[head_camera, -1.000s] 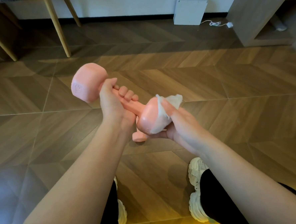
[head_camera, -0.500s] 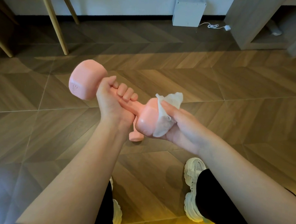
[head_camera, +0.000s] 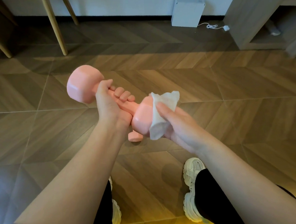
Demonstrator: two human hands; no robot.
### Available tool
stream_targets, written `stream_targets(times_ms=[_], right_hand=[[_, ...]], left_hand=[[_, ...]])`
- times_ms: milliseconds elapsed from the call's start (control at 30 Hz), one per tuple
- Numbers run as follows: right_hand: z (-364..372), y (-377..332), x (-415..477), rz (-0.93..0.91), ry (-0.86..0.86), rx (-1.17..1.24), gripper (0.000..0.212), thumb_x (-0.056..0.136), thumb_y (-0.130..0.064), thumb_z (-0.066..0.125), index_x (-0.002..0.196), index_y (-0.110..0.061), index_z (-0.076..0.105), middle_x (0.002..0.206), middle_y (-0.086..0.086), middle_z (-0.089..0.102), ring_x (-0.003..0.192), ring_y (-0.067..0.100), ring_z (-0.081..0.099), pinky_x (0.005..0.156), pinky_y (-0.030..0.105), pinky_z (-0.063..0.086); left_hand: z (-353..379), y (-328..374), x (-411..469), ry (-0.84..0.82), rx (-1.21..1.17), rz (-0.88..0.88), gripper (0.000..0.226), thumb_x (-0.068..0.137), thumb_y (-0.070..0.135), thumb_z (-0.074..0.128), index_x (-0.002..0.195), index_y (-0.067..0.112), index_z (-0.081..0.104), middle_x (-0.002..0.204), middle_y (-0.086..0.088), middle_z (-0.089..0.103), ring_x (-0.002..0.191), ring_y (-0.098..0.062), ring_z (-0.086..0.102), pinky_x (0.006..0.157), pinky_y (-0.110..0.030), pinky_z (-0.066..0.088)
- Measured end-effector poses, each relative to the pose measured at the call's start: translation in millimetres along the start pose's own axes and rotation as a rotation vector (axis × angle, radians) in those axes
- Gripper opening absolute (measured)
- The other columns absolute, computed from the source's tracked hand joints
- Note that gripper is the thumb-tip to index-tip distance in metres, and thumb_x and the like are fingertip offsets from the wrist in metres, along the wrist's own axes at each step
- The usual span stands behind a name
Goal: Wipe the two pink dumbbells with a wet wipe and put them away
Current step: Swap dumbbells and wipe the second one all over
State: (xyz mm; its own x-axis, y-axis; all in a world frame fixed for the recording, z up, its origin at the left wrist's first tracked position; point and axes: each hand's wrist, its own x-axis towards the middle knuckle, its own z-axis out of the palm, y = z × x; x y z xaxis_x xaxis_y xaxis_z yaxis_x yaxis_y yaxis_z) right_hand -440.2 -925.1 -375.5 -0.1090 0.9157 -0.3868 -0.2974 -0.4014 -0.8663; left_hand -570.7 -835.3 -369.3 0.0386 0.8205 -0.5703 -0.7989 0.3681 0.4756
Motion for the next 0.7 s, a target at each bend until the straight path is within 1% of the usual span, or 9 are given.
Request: stream_targets(times_ms=[67,167,233,333,433,533,567,633,700], right_hand=[[-1,4,-1,-0.025,-0.053,-0.088,0.048,0.082,-0.03,0.072,0.125,-0.033,0.051,0.116,-0.003,0.064,0.106,0.012,0.064,0.083,0.031,0.056],[8,11,1,-0.049,0.108,-0.18,0.053,0.076,-0.033,0.079,0.123,-0.03,0.053,0.116,-0.002,0.068,0.106,0.013,0.068,0.087,0.035,0.059],[15,11,3,-0.075,0.196,-0.172,0.042,0.083,-0.037,0.074,0.118,-0.024,0.055,0.111,0.001,0.07,0.099,0.013,0.071,0.085,0.038,0.06],[15,3,3,-0.069,0.228,-0.076,0.021,0.098,-0.04,0.054,0.107,-0.022,0.061,0.104,0.008,0.07,0.094,0.018,0.07,0.085,0.051,0.058],[3,-2,2,0.087,0.063,0.095,0.041,0.097,-0.043,0.052,0.125,-0.014,0.056,0.126,0.026,0.062,0.103,0.032,0.065,0.086,0.057,0.054],[-2,0,-2,0.277,-0.124,0.226,0.068,0.084,-0.048,0.065,0.137,-0.009,0.047,0.134,0.033,0.053,0.105,0.044,0.063,0.082,0.049,0.058],[-1,1,-2,0.274,-0.127,0.249,0.071,0.08,-0.044,0.069,0.138,-0.01,0.046,0.134,0.032,0.054,0.104,0.045,0.063,0.082,0.048,0.058],[1,6,1,0.215,-0.06,0.242,0.076,0.073,-0.034,0.078,0.138,-0.013,0.045,0.134,0.029,0.056,0.106,0.042,0.063,0.09,0.053,0.054],[4,10,3,0.175,0.049,0.117,0.079,0.066,-0.036,0.084,0.133,-0.018,0.046,0.129,0.02,0.063,0.106,0.034,0.067,0.095,0.057,0.051]], left_hand=[[-2,1,-1,-0.001,-0.01,0.007,0.033,0.092,0.018,0.048,0.063,0.02,0.031,0.048,0.007,0.024,0.039,-0.011,0.023,0.041,-0.023,0.028],[-1,-6,-6,-0.028,0.028,0.002,0.032,0.092,0.018,0.046,0.065,0.02,0.029,0.05,0.006,0.021,0.042,-0.012,0.02,0.043,-0.023,0.026],[2,-10,-8,-0.048,0.043,-0.01,0.031,0.092,0.017,0.045,0.065,0.02,0.028,0.05,0.006,0.021,0.042,-0.012,0.02,0.043,-0.024,0.026],[5,-8,-5,-0.06,0.049,0.007,0.031,0.091,0.017,0.046,0.064,0.02,0.03,0.05,0.006,0.022,0.042,-0.012,0.022,0.043,-0.024,0.027],[1,-4,-2,-0.086,0.015,0.006,0.032,0.091,0.018,0.045,0.062,0.02,0.031,0.049,0.007,0.022,0.041,-0.012,0.022,0.042,-0.024,0.028],[-1,-5,-5,-0.15,0.021,-0.001,0.033,0.092,0.018,0.044,0.061,0.02,0.033,0.048,0.007,0.023,0.041,-0.011,0.023,0.044,-0.024,0.027],[-1,-6,-6,-0.163,0.038,0.003,0.032,0.092,0.018,0.045,0.062,0.019,0.034,0.049,0.006,0.024,0.042,-0.011,0.024,0.044,-0.024,0.028],[2,-8,-7,-0.173,0.067,0.004,0.031,0.093,0.019,0.048,0.065,0.019,0.035,0.051,0.005,0.029,0.044,-0.011,0.029,0.047,-0.024,0.033],[3,-11,-8,-0.156,0.081,-0.019,0.031,0.093,0.021,0.053,0.067,0.019,0.035,0.053,0.005,0.031,0.045,-0.011,0.031,0.049,-0.024,0.035]])
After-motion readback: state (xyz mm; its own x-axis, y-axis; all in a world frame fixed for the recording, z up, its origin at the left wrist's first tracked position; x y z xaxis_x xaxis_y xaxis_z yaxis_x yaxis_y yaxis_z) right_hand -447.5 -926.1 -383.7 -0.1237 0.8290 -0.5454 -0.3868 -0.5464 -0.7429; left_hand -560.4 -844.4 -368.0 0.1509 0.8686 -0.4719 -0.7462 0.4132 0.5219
